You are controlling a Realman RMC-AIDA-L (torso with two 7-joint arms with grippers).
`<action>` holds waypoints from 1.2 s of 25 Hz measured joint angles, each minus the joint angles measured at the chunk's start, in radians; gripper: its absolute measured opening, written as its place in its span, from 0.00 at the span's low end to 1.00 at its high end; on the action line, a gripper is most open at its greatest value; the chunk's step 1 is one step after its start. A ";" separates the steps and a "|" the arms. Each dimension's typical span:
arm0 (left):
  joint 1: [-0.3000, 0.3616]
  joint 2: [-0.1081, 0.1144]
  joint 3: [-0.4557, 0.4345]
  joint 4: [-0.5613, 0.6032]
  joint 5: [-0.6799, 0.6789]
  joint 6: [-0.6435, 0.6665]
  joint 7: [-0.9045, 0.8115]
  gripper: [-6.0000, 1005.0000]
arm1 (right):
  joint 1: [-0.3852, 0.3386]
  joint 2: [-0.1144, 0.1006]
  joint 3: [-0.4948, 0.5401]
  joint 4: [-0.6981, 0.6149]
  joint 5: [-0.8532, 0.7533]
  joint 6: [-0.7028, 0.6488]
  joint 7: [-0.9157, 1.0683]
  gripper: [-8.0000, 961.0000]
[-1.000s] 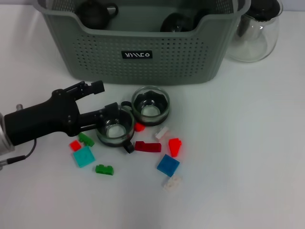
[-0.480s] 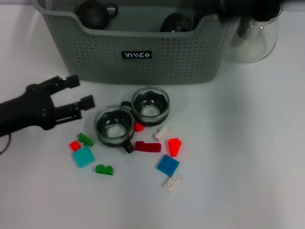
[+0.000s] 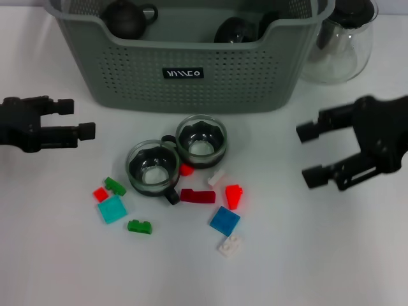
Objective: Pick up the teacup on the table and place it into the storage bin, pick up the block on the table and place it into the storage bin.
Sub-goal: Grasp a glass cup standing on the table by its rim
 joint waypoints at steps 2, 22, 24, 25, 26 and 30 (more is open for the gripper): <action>-0.016 -0.003 0.065 0.065 0.019 0.007 -0.089 0.86 | 0.010 0.011 0.002 0.002 -0.064 0.006 0.001 0.97; -0.227 -0.069 0.587 0.324 0.444 -0.056 -0.641 0.85 | 0.045 0.010 0.013 0.033 -0.129 0.060 0.042 0.97; -0.232 -0.087 0.620 0.324 0.485 -0.083 -0.657 0.85 | 0.044 0.009 0.013 0.034 -0.129 0.060 0.042 0.97; -0.232 -0.092 0.648 0.323 0.500 -0.098 -0.671 0.84 | 0.044 0.010 0.013 0.034 -0.129 0.061 0.042 0.97; -0.230 -0.093 0.689 0.319 0.507 -0.121 -0.696 0.84 | 0.043 0.010 0.013 0.034 -0.129 0.062 0.042 0.97; -0.220 -0.091 0.789 0.308 0.512 -0.179 -0.750 0.84 | 0.041 0.010 0.013 0.044 -0.129 0.070 0.035 0.97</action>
